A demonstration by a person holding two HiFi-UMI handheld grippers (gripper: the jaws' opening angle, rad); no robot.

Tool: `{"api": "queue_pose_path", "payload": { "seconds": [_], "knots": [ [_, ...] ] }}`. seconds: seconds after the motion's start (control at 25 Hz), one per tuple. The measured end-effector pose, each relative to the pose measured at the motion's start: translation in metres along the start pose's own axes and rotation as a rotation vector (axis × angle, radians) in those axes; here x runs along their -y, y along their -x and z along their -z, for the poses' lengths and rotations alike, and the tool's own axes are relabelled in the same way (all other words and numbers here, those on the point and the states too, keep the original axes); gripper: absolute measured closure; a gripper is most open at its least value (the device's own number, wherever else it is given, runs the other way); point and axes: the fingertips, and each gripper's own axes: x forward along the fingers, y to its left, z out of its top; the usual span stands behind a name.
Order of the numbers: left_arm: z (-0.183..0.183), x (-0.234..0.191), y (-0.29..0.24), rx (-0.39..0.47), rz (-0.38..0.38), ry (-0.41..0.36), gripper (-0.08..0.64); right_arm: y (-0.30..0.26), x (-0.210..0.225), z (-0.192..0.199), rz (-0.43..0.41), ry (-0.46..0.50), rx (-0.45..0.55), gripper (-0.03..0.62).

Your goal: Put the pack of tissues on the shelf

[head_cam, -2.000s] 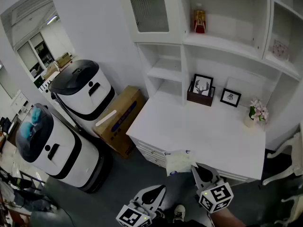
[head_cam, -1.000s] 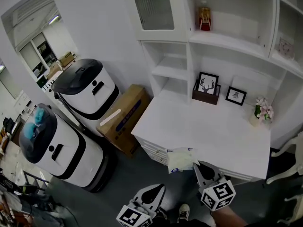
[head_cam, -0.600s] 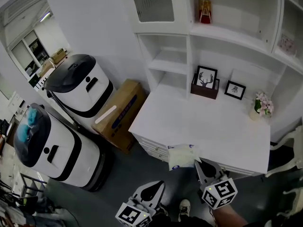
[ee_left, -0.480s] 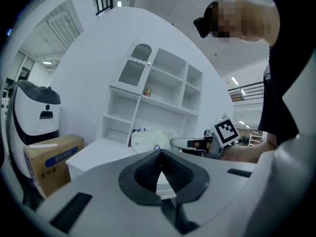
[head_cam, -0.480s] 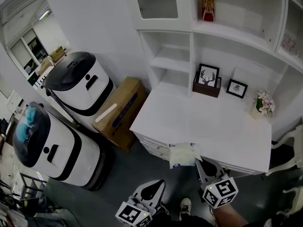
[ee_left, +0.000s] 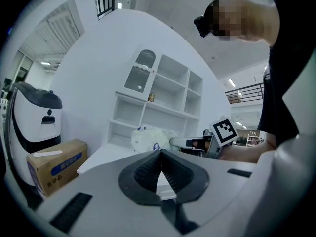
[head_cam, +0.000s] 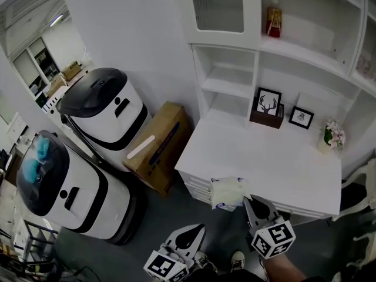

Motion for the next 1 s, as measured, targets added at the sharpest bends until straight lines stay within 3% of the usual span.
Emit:
{"api": "queue_pose_path", "payload": {
  "seconds": [0.52,1.0],
  "knots": [
    [-0.016,-0.055,0.039,0.067,0.052,0.018,0.561,-0.031,-0.053,-0.005,0.060,0.022,0.002,0.584],
    [-0.015,-0.077,0.047,0.088,0.056,0.057,0.561,-0.055,-0.067,-0.014,0.074,0.032,-0.004,0.584]
  ]
}}
